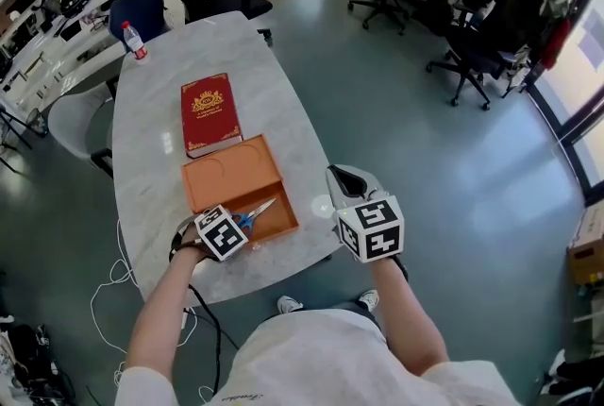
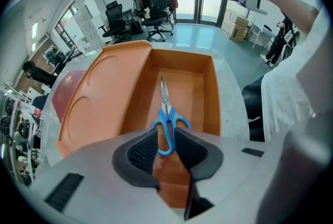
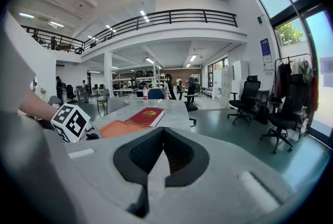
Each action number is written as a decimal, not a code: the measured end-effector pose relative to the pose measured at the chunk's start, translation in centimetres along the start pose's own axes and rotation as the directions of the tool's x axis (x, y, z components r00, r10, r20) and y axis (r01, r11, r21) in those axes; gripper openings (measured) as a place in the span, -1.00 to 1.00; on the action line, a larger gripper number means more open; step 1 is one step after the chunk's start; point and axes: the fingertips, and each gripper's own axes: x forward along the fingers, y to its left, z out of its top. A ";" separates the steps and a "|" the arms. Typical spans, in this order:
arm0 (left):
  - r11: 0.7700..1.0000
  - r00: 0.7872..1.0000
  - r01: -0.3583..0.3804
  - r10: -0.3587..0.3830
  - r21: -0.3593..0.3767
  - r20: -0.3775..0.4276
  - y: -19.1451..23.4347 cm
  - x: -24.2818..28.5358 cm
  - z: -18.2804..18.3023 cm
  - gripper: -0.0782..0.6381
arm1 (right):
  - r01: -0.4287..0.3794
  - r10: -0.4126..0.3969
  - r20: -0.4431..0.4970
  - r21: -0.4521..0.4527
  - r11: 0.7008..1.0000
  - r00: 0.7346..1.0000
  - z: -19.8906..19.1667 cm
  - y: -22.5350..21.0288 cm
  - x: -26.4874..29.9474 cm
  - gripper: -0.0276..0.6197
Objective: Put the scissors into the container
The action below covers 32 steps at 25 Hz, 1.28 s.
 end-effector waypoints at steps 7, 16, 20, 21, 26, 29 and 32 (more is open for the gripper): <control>0.994 0.994 -0.088 0.092 -0.064 0.056 1.2 -2.2 0.5 -0.56 | -0.038 0.038 0.002 -0.015 0.999 0.999 0.6 0.6 0.3 -0.90; 0.945 0.954 -0.188 0.241 -0.269 0.177 2.6 -7.0 1.0 -0.56 | -0.123 0.124 0.014 -0.052 0.991 0.992 2.0 2.1 0.6 -0.90; 0.905 0.921 -0.234 0.323 -0.355 0.216 3.1 -9.5 1.3 -0.58 | -0.163 0.164 0.022 -0.068 0.984 0.986 2.6 2.6 0.7 -0.90; 0.893 0.911 -0.246 0.345 -0.376 0.224 3.1 -10.2 1.4 -0.59 | -0.172 0.174 0.023 -0.072 0.983 0.985 2.8 2.7 0.6 -0.90; 0.812 0.848 -0.298 0.466 -0.501 0.251 3.7 -13.6 1.2 -0.63 | -0.217 0.220 0.036 -0.085 0.973 0.975 3.5 2.9 0.1 -0.90; 0.754 0.809 -0.308 0.529 -0.581 0.258 3.7 -15.1 0.7 -0.64 | -0.240 0.245 0.041 -0.094 0.966 0.969 3.7 2.9 -0.2 -0.90; 0.698 0.778 -0.295 0.572 -0.652 0.261 3.1 -16.4 0.5 -0.66 | -0.261 0.266 0.044 -0.098 0.960 0.963 3.9 2.7 -0.6 -0.90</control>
